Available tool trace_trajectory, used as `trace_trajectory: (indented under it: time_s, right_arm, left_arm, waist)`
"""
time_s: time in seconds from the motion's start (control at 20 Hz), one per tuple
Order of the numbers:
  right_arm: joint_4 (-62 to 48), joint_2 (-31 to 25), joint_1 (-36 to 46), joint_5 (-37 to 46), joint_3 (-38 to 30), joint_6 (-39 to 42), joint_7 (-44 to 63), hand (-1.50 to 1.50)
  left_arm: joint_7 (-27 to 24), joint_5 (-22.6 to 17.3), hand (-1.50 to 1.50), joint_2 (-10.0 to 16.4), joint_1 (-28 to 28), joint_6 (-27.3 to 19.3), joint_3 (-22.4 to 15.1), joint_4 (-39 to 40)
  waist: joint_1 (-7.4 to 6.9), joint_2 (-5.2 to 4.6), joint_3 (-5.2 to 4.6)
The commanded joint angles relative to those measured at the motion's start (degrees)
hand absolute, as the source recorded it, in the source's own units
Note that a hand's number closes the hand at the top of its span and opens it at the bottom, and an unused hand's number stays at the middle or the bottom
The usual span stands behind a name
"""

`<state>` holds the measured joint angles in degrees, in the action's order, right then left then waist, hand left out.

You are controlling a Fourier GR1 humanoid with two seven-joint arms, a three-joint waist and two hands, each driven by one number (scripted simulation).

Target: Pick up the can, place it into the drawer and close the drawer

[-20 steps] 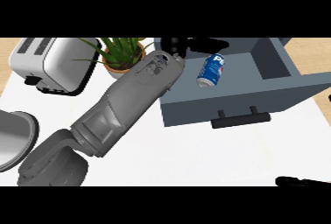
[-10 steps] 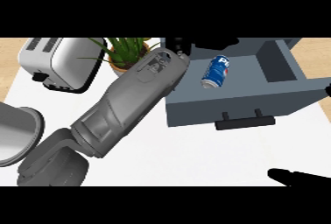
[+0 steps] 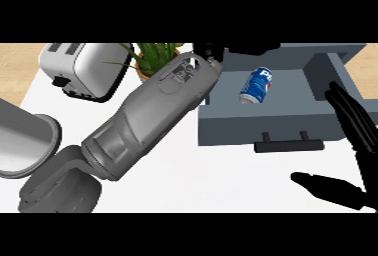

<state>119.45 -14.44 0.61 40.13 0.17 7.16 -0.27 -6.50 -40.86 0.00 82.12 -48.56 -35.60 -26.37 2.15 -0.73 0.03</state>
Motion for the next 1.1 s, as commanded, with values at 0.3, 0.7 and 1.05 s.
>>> trace_trajectory:
  time_s: [0.3,0.7,1.05]
  right_arm:
    - [-19.0,1.5,8.9,20.5,7.6,-7.2,2.4,-1.50]
    - [-38.5,6.4,12.3,21.8,3.9,-21.9,-3.7,-1.50]
    - [-52.5,6.1,21.0,24.1,0.4,-26.5,-4.9,-1.50]
  left_arm:
    - [4.3,2.5,-1.50,1.6,0.7,-0.7,0.7,-2.8]
    - [12.1,5.9,-1.50,10.9,-4.5,0.7,-1.0,-14.2]
    - [16.5,6.9,-1.50,16.7,-7.8,2.2,-0.7,-22.4]
  waist:
    - [-3.28,0.76,-0.03]
    - [-4.31,0.95,0.01]
    - [-4.79,0.78,0.01]
